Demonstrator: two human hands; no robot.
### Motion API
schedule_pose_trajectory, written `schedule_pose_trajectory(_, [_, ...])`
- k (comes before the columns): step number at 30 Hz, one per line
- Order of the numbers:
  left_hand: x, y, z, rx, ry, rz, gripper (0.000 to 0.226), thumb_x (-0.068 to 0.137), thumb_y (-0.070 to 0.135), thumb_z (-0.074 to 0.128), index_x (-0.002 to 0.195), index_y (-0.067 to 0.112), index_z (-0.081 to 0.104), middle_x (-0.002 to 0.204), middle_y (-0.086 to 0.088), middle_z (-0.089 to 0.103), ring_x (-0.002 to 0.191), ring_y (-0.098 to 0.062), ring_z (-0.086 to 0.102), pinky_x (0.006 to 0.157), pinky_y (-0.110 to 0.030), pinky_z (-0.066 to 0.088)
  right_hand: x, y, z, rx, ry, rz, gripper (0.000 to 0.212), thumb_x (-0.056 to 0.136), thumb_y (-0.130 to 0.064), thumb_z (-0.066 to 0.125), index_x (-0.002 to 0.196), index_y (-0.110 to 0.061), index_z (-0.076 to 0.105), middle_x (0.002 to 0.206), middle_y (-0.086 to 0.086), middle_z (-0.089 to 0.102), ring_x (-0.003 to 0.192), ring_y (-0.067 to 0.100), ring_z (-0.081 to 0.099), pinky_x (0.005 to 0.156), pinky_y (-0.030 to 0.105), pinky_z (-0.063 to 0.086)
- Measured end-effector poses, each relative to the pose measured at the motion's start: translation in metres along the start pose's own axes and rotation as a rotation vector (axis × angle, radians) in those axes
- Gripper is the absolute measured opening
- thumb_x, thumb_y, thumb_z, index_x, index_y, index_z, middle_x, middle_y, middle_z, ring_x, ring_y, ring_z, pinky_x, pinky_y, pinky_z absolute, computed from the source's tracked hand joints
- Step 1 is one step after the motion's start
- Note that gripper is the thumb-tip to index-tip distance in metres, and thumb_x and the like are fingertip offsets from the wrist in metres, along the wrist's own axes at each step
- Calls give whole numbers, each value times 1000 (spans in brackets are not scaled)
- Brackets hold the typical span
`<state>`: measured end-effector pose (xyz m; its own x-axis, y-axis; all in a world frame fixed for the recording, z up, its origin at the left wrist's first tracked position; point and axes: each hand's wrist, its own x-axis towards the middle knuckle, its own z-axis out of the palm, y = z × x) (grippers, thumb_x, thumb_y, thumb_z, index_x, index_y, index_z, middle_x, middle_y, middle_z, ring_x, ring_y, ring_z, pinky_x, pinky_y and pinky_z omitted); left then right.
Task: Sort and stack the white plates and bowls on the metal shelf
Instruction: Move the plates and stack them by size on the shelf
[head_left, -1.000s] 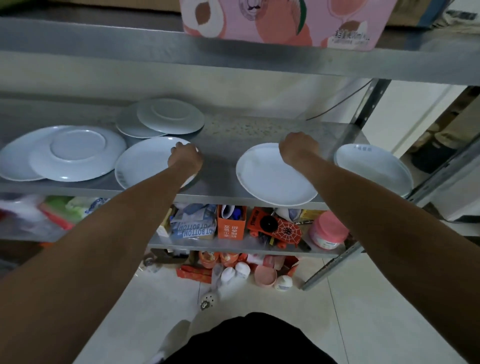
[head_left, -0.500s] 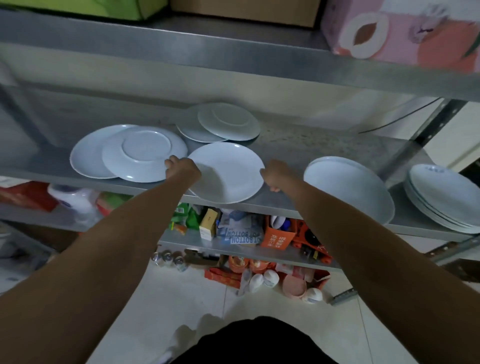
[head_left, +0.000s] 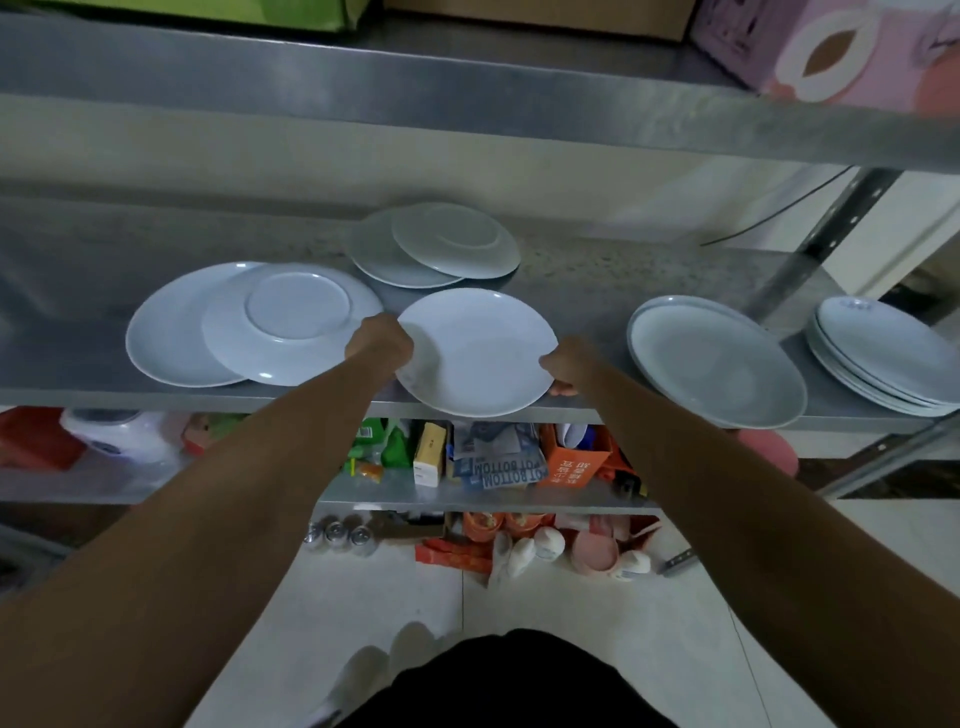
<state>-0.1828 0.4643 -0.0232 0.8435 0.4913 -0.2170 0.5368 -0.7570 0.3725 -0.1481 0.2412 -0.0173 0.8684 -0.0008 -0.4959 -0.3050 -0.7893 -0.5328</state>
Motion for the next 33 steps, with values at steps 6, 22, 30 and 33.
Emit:
schedule_pose_trajectory(6, [5, 18, -6, -39, 68, 71, 38, 93, 15, 43, 127, 2, 53, 133, -19, 55, 122, -36, 54, 99, -40, 45, -1, 4, -24, 34, 106, 19, 28, 93, -4, 48, 64, -6, 47, 60, 10, 52, 50, 18, 51, 34, 19, 42])
schedule_pose_trajectory(22, [-47, 190, 22, -153, -65, 383, 49, 104, 25, 26, 124, -8, 56, 132, -28, 54, 124, -40, 52, 103, -41, 40, -27, 100, -167, 49, 503, 125, 14, 90, -13, 46, 80, -5, 51, 57, 7, 57, 49, 17, 52, 46, 24, 42])
schedule_pose_trajectory(30, [-63, 233, 75, -26, -166, 488, 65, 102, 41, 19, 88, -2, 64, 102, -27, 67, 80, -33, 63, 80, -34, 46, -19, 167, -191, -11, 469, 146, 27, 90, -15, 41, 101, -1, 62, 51, 4, 59, 48, 16, 58, 70, 31, 54])
schedule_pose_trajectory(33, [-64, 239, 81, -6, -175, 480, 67, 102, 43, 17, 103, -3, 66, 107, -27, 67, 98, -36, 64, 89, -37, 47, -17, 174, -190, -56, 429, 147, 27, 91, -11, 41, 107, 1, 60, 55, 4, 57, 54, 19, 60, 63, 30, 54])
